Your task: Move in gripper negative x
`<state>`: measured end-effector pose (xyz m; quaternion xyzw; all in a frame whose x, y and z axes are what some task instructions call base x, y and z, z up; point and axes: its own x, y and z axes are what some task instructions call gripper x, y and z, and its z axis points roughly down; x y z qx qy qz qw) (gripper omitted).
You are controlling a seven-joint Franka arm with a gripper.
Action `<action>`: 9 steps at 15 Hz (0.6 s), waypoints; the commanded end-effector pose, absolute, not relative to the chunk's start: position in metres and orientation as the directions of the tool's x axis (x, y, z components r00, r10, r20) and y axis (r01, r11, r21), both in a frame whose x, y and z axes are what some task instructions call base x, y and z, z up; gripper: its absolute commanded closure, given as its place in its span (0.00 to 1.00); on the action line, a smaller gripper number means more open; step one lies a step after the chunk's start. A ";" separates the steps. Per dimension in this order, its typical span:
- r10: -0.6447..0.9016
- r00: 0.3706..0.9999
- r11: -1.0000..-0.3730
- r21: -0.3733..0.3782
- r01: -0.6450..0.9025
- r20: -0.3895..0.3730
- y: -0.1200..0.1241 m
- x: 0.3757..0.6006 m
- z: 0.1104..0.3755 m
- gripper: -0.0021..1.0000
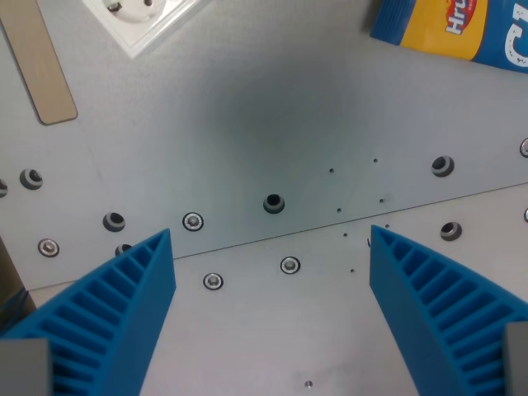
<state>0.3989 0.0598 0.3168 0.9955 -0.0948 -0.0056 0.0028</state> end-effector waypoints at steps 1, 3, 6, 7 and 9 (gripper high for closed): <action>-0.189 0.982 -0.982 0.006 -0.189 -0.006 0.061 0.394 0.319 0.00; -0.189 0.982 -0.982 0.006 -0.189 -0.006 0.063 0.384 0.319 0.00; -0.189 0.982 -0.982 0.006 -0.189 -0.006 0.065 0.369 0.319 0.00; -0.189 0.982 -0.982 0.006 -0.189 -0.006 0.066 0.364 0.319 0.00; -0.189 0.982 -0.982 0.006 -0.189 -0.006 0.068 0.355 0.319 0.00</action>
